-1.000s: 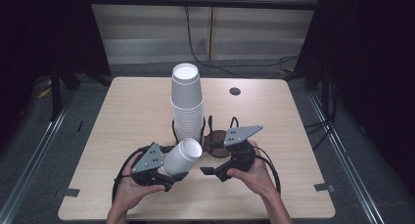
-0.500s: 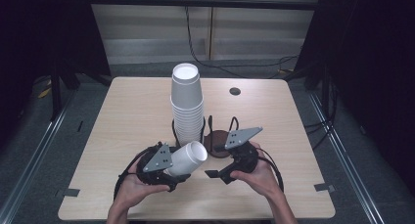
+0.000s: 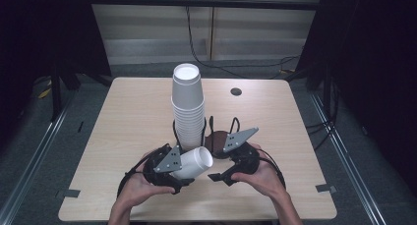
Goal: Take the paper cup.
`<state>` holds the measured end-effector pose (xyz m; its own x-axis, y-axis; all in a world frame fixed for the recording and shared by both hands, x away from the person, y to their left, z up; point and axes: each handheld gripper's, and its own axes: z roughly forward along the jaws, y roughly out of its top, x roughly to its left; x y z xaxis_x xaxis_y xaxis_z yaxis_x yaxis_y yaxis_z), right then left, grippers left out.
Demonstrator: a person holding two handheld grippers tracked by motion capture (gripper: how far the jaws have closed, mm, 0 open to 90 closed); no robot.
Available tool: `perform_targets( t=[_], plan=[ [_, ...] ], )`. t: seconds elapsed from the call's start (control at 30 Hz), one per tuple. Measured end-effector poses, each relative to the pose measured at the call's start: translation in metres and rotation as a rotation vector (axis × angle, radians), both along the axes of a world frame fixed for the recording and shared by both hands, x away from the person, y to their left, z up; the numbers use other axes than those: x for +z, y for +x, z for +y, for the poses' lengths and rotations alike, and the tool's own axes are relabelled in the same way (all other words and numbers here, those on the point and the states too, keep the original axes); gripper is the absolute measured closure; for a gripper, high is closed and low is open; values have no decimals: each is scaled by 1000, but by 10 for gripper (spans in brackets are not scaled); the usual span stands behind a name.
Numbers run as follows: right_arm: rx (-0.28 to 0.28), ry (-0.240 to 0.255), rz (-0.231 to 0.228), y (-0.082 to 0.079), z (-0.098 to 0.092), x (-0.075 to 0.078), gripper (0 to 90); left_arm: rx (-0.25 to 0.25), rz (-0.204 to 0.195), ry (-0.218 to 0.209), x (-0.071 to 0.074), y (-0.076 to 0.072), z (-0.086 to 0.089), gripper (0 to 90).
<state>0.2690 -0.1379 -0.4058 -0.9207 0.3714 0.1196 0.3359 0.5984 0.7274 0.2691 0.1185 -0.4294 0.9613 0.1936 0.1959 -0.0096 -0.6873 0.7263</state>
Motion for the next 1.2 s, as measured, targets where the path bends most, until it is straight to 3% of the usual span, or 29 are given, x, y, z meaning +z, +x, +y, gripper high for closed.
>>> perform_targets(
  t=[0.23,0.43,0.73,1.0,1.2],
  plan=[
    [27,-51,36,3,0,-3,142,-12,4,49,-1,1,-3,169],
    [46,-97,22,6,7,0,154,-25,13,89,-1,0,-5,169],
    [89,-130,46,9,12,-4,179,-37,24,108,-4,1,-7,169],
    [111,-176,44,11,16,-3,170,-50,26,150,-3,0,-10,169],
    [137,-212,70,14,19,-7,170,-50,21,170,-2,0,-13,169]
  ],
)
